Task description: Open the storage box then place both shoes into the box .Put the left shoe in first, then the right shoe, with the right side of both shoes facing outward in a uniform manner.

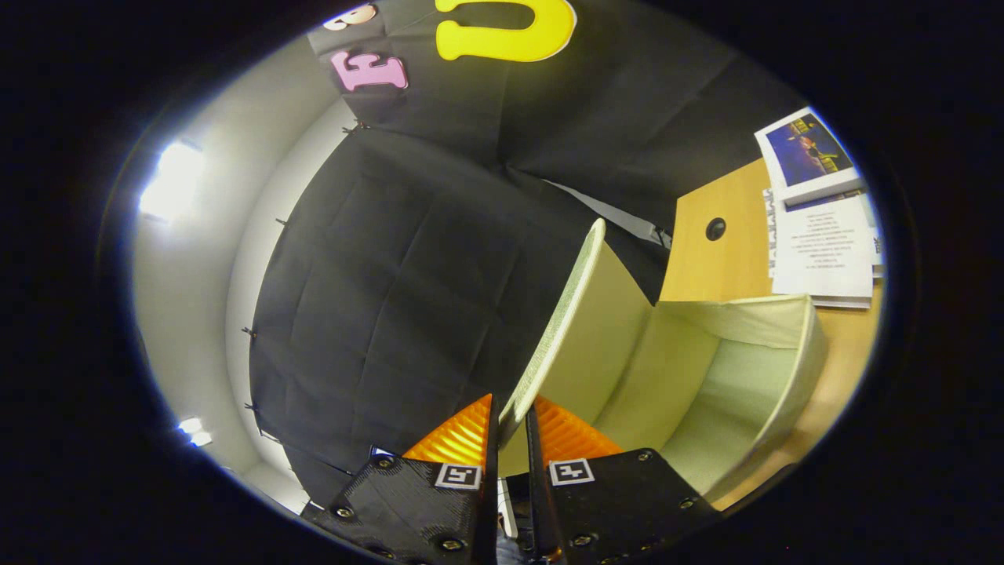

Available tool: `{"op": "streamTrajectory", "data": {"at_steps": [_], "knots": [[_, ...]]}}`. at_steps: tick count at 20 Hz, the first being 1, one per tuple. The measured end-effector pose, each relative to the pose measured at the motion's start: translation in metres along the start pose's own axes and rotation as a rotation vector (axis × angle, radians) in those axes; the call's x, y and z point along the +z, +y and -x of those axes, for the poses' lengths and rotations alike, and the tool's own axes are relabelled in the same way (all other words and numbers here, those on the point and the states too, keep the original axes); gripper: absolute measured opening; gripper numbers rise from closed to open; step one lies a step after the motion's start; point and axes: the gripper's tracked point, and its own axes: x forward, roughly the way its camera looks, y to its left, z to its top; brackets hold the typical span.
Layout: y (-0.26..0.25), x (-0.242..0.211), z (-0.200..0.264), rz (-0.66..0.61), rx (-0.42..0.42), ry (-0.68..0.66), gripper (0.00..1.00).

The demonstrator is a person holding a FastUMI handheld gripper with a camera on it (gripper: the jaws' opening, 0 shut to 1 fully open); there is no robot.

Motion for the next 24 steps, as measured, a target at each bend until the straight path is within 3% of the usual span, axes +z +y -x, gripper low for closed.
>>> {"op": "streamTrajectory", "data": {"at_steps": [10,16,19,20,21,22,24], "knots": [[0.024,0.001,-0.112,0.043,-0.042,0.06,0.17],[0.015,-0.012,-0.136,0.029,-0.113,0.09,0.18],[0.016,-0.003,-0.139,0.049,-0.133,0.062,0.56],[0.017,0.002,-0.134,0.059,-0.144,0.055,0.57],[0.018,0.003,-0.128,0.071,-0.152,0.047,0.72],[0.019,0.008,-0.121,0.083,-0.157,0.036,0.8],[0.018,0.017,-0.103,0.106,-0.192,0.018,0.84]]}}
